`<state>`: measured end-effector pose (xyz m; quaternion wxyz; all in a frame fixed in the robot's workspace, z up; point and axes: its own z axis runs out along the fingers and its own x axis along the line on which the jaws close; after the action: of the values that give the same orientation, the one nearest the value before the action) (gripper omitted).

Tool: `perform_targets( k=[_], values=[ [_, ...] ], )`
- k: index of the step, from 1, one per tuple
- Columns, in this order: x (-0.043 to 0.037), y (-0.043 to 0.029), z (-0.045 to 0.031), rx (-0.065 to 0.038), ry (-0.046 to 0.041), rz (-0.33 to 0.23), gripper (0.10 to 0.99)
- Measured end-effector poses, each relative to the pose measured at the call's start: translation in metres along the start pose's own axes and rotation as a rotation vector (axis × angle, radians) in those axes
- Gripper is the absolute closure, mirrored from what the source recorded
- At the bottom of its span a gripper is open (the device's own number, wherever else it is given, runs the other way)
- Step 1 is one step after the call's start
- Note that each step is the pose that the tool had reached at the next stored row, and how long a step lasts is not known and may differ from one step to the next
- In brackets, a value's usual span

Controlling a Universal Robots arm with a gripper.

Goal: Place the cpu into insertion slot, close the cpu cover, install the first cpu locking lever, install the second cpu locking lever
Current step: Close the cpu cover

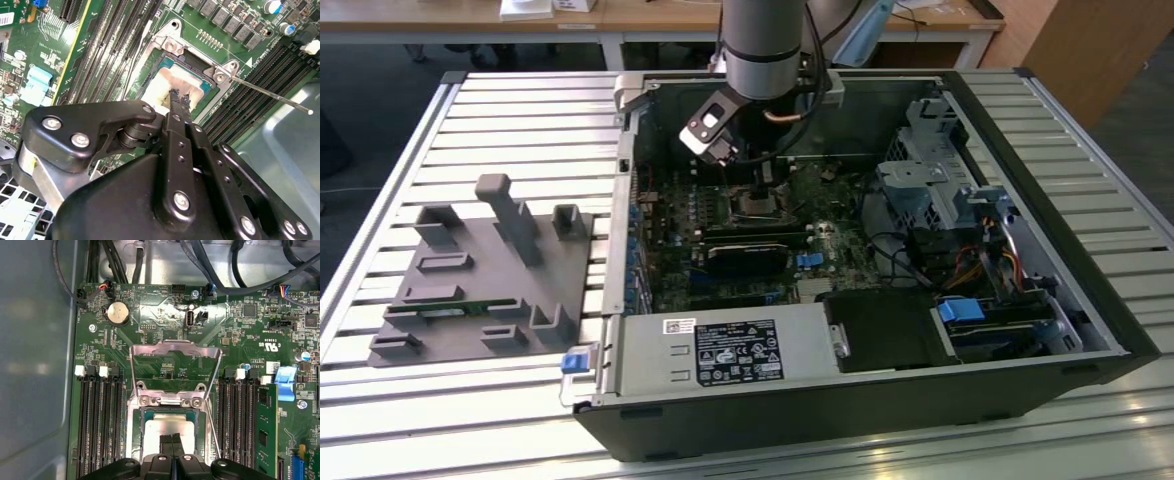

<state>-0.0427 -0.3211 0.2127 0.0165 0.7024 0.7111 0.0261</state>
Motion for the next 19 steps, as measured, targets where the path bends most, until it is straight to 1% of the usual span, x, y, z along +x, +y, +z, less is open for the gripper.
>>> perform_targets(
  k=[19],
  values=[
    [0.0001,0.0003,-0.0044,0.0,0.0003,0.0,0.98]
  ],
)
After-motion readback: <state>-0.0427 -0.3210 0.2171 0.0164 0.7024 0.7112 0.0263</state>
